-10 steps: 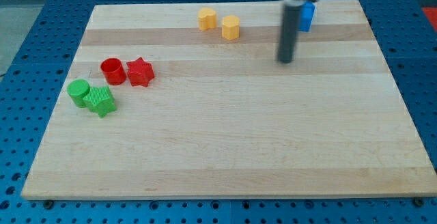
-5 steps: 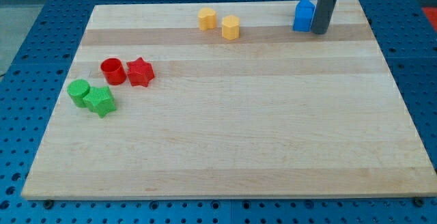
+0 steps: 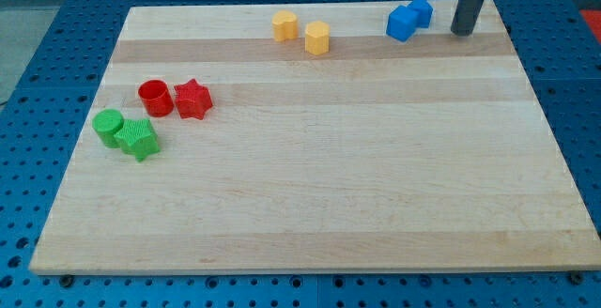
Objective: Move the cube close to the red star
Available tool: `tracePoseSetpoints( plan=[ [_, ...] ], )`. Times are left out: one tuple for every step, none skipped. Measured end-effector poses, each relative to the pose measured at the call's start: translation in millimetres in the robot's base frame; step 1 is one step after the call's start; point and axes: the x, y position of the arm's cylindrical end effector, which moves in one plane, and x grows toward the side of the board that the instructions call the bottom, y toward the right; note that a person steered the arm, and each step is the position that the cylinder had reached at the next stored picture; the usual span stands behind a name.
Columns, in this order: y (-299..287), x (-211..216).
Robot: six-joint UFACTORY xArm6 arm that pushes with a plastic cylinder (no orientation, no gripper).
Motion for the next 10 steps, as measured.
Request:
tracePoseSetpoints(
  plan=[
    [0.0,-28.4],
    [-16.0,-32.4],
    [-39.5,-32.4],
    [-50.3,-28.5],
    [-125.6,20.7],
    [-200.6,64.7],
    [-196.5,98.2],
    [-170.0,117.1],
    [-177.1,146.9],
    [-133.5,171.8]
  ],
)
